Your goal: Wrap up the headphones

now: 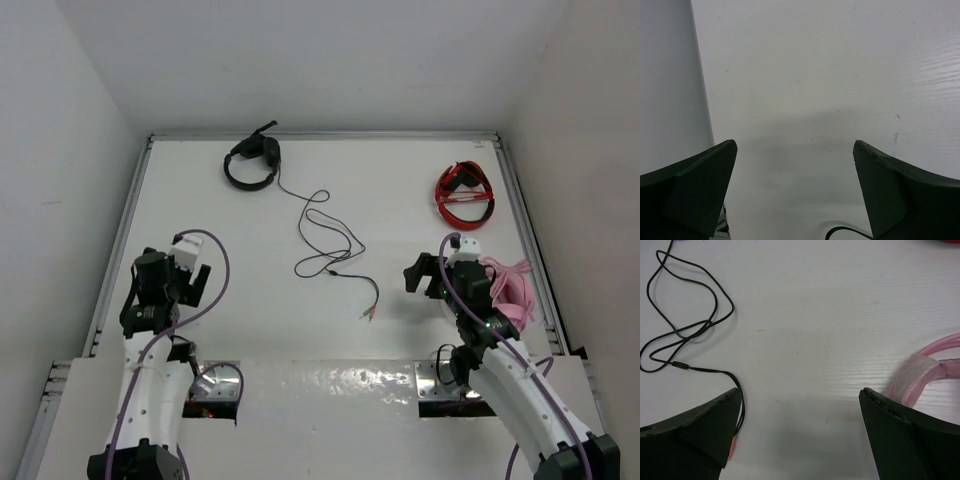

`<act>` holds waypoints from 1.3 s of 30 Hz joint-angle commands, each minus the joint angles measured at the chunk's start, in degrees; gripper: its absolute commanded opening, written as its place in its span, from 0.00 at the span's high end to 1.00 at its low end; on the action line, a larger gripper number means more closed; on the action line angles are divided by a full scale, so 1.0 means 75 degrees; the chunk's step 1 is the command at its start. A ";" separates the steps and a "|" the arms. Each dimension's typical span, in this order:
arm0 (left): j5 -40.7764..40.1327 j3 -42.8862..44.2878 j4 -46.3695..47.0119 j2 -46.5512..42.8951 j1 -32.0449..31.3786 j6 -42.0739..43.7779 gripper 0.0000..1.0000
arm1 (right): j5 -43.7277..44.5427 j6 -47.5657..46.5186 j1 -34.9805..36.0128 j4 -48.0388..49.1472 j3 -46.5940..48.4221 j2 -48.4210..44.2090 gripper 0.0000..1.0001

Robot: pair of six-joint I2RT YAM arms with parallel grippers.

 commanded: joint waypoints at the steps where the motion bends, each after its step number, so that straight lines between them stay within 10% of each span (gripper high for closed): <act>1: -0.0229 0.0554 0.0709 0.0228 0.0009 -0.0487 0.00 | 0.0126 -0.0378 -0.0005 0.0096 0.0439 0.0104 0.01; 5: 0.0695 0.1806 0.0744 0.1884 -0.0014 -0.0085 0.01 | -0.0119 -0.0905 -0.0005 0.0377 0.0930 0.0642 0.01; 9: 0.1120 0.5488 0.0113 0.5086 -0.0014 -0.1935 0.28 | -0.0273 -0.1375 -0.0017 0.0354 0.2111 0.1755 0.01; 14: 0.0731 0.9948 -0.1002 0.9340 -0.0131 -0.4808 0.27 | -0.0377 -0.1399 -0.0005 0.0729 0.3286 0.3384 0.01; 20: 0.0744 1.2715 -0.1248 1.2273 -0.0904 -0.5573 0.19 | -0.0777 -0.1387 0.0007 0.1185 0.4024 0.4766 0.01; 30: -0.0615 1.3928 -0.0708 1.4560 -0.1608 -0.6100 0.18 | -0.1350 -0.1246 0.0007 0.0987 0.4740 0.6057 0.04; 37: -0.1027 1.3365 -0.1013 1.4842 -0.1643 -0.6147 0.48 | -0.1526 -0.1247 0.0018 0.0987 0.5173 0.6386 0.07; 39: -0.0781 1.3259 -0.0955 1.4679 -0.1643 -0.6124 0.75 | -0.1713 -0.1281 0.0007 0.0718 0.5314 0.6514 0.10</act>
